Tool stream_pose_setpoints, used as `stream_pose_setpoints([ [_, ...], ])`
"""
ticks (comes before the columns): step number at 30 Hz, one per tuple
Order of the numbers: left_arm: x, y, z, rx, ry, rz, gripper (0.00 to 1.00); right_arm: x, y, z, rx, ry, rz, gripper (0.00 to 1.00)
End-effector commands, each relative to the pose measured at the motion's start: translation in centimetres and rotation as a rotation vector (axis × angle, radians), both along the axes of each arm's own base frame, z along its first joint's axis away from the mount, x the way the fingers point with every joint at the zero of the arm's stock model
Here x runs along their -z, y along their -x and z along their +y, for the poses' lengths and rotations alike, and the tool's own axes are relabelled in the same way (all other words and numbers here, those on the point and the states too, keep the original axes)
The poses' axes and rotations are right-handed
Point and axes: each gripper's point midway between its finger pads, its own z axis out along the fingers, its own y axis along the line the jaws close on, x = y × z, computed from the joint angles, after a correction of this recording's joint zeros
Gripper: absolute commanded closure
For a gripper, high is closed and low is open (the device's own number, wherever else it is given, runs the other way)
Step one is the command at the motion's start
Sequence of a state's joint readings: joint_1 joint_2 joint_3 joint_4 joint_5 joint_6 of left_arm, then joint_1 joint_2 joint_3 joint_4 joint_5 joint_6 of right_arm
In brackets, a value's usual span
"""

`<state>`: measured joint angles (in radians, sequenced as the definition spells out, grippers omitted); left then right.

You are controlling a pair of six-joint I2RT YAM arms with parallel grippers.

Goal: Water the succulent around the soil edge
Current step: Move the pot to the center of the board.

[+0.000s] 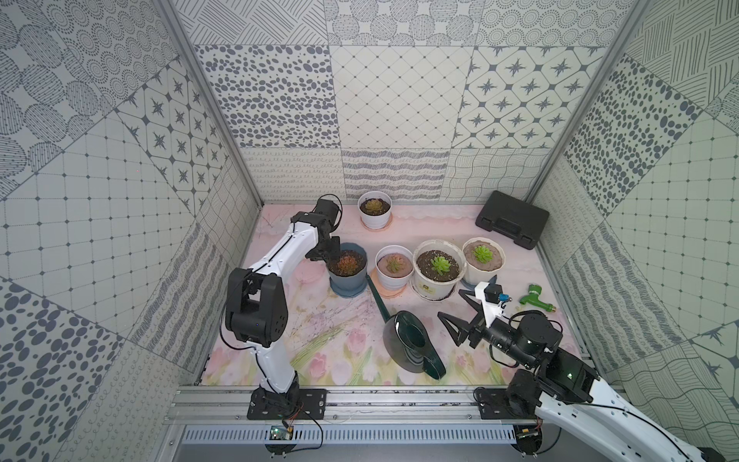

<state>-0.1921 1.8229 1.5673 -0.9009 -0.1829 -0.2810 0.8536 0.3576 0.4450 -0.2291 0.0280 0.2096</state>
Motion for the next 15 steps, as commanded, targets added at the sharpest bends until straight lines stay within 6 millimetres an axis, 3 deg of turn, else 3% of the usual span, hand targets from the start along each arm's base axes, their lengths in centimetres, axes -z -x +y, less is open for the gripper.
stream_pose_setpoints([
  [1,-3.1,-1.8,1.5,-0.025,-0.019,-0.106,0.54,-1.0,-0.1,0.1,0.003,-0.025,-0.015,0.02],
  [6,-6.9,-3.9,2.0,-0.035,0.05,-0.203,0.49,-0.9,-0.1,0.3,-0.003,-0.021,-0.012,0.02],
  [11,-10.0,-8.2,-0.3,0.04,0.178,-0.339,0.43,-1.7,1.0,1.4,-0.093,-0.053,-0.041,0.02],
  [15,-10.7,-12.1,-2.1,0.082,0.262,-0.428,0.43,-2.2,1.7,1.5,-0.129,-0.083,-0.075,0.02],
])
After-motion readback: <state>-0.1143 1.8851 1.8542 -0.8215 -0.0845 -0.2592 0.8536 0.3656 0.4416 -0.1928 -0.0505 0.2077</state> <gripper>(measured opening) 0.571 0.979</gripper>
